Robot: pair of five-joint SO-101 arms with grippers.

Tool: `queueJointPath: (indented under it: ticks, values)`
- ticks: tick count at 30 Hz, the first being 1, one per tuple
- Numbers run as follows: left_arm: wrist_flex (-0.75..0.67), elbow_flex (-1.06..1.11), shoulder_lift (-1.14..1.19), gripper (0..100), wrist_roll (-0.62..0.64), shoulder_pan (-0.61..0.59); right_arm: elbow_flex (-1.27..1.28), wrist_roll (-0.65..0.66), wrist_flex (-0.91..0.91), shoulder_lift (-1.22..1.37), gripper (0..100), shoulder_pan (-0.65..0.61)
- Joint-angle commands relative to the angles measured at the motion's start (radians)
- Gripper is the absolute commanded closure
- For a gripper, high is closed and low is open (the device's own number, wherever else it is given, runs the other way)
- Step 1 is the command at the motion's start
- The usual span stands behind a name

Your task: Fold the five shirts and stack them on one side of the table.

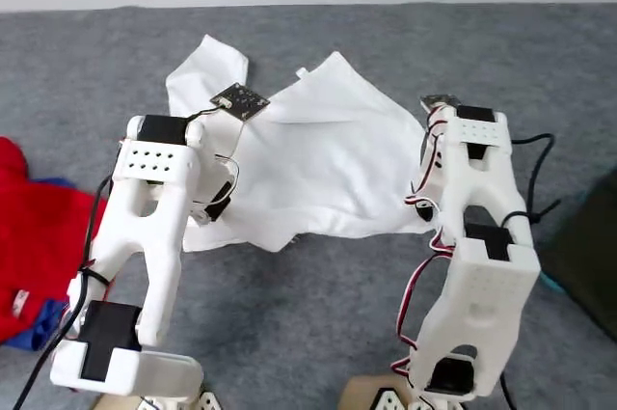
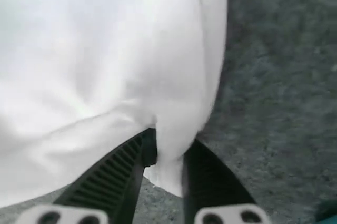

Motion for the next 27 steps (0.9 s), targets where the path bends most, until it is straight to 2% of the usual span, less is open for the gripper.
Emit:
queueJointPath:
  ticks: [1, 9, 12, 19, 27]
  values:
    - [-0.008, -0.042, -0.005, 100, 0.0, 0.0, 0.0, 0.028, 0.007, -0.05, 98.8, -0.051]
    - [-0.002, -0.048, -0.017, 100, 0.0, 0.0, 0.002, 0.071, 0.044, -0.199, 98.8, -0.044]
    - [0.032, -0.12, -0.017, 100, 0.006, -0.002, 0.002, 0.084, 0.058, -0.277, 98.8, -0.021]
    - [0.147, -0.503, -0.017, 100, 0.008, 0.0, 0.0, 0.166, 0.07, -0.532, 98.8, 0.085]
    - [0.153, -0.952, -0.006, 99, 0.008, -0.003, -0.074, 0.232, 0.061, -0.792, 98.7, 0.16]
